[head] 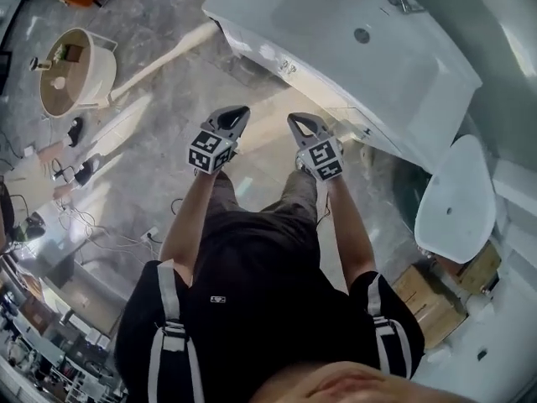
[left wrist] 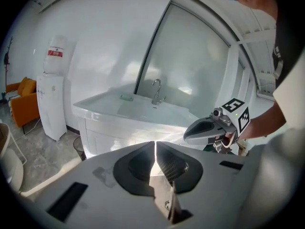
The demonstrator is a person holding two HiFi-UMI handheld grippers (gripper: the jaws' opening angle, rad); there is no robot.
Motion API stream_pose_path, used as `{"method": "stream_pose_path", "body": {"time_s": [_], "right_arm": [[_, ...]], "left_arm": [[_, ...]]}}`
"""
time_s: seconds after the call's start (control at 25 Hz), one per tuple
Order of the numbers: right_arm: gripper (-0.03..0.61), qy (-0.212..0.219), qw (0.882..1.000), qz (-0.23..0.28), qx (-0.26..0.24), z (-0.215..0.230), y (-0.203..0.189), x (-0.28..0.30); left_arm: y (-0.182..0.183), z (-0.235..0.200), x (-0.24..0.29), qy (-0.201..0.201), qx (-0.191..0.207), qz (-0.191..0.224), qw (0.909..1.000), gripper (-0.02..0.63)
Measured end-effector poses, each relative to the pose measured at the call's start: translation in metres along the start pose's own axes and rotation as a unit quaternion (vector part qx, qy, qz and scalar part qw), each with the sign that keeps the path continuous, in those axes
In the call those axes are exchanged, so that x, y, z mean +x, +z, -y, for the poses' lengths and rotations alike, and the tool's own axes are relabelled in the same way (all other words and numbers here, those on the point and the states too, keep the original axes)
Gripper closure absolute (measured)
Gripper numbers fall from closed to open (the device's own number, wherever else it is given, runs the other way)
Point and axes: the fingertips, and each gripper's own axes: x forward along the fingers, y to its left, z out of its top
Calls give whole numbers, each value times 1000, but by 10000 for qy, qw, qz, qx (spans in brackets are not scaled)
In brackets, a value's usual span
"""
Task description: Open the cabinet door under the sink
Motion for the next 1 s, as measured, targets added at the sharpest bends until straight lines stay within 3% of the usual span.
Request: {"method": "stream_pose_path", "body": {"time_s": [0.2, 0.44, 0.68, 0.92, 1.0], "right_arm": [[518, -117, 9997, 71, 210, 43, -43, 36], [518, -99, 9994, 60, 330, 71, -103, 95], [518, 121, 9999, -14, 59, 101, -153, 155], [518, 184, 9997, -75, 133, 119, -184, 185], [518, 220, 9995, -146, 172, 121, -193, 187]], "left_arm": [[-28, -9, 90, -145, 383, -126, 9991, 597], [-80, -45, 185, -11, 334, 91, 9994, 597], [-127, -94, 254, 422, 199, 266, 9986, 595], [-133, -131, 299, 743, 472, 498, 9949, 594], [-132, -139, 313, 850, 593, 459, 9936, 559]]}}
